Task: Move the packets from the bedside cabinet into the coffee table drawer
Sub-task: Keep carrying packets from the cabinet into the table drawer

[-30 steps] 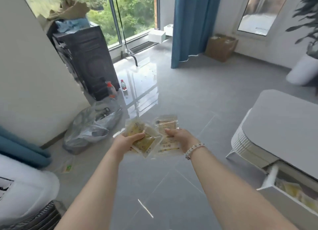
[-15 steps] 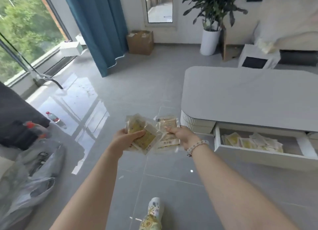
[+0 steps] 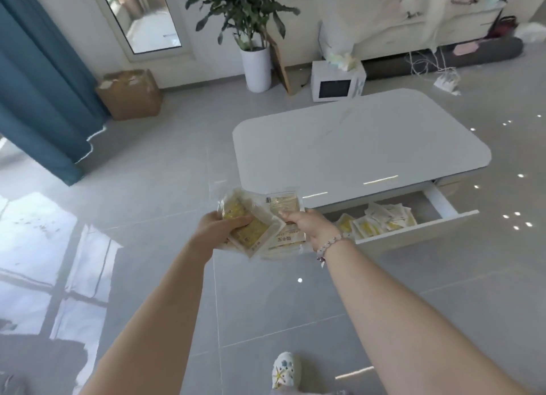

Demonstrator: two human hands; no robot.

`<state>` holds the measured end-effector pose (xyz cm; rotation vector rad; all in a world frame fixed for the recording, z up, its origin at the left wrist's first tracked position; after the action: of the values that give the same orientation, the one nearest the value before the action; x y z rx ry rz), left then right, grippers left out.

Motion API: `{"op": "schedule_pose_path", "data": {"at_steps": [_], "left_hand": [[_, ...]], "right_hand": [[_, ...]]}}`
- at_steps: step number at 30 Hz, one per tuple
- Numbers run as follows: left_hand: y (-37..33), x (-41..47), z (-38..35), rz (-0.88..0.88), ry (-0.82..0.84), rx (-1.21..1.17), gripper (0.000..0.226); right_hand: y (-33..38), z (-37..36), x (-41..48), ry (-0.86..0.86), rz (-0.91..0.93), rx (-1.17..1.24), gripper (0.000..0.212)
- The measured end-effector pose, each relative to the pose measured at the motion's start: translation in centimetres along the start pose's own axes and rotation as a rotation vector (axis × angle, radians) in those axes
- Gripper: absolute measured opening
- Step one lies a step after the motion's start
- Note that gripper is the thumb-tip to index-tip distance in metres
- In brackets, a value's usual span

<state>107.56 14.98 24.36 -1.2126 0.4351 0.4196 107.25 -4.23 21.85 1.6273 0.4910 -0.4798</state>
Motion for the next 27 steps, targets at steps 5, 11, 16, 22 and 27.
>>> {"op": "schedule_pose_path", "data": {"at_steps": [5,11,16,22,27], "left_hand": [[-4.5,4.7,-4.5,-0.020,0.117,0.044,0.017],[-8.2,7.9,-12.2,-0.058,0.254,0.164,0.020],[-10.2,8.8,-19.0,-0.082,0.340,0.247,0.023],[-11.3,10.7,-26.7,-0.054,0.367,0.241,0.024],[-12.8,12.7,-33.6,0.008,0.357,0.226,0.024]], "right_hand": [[1.8,5.3,2.4,-0.157,-0.027,0.063,0.081],[0.8,13.2,4.6,-0.298,-0.030,0.180,0.099],[1.3,18.6,2.1,-0.402,-0.057,0.226,0.035],[0.5,25.9,4.0,-0.406,-0.078,0.300,0.027],[1.6,33.2,6.4,-0.394,-0.113,0.347,0.029]]}}
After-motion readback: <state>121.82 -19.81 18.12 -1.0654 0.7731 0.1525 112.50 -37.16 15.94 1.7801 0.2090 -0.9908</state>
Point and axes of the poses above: each hand's wrist, its own x-axis towards the middle knuckle, its own z-axis out of the back of the hand, y = z × x, the point moved 7 cm from there along x, towards the middle knuckle, and after that the axes turned 2 degrees about x, right-handed, at the moved point
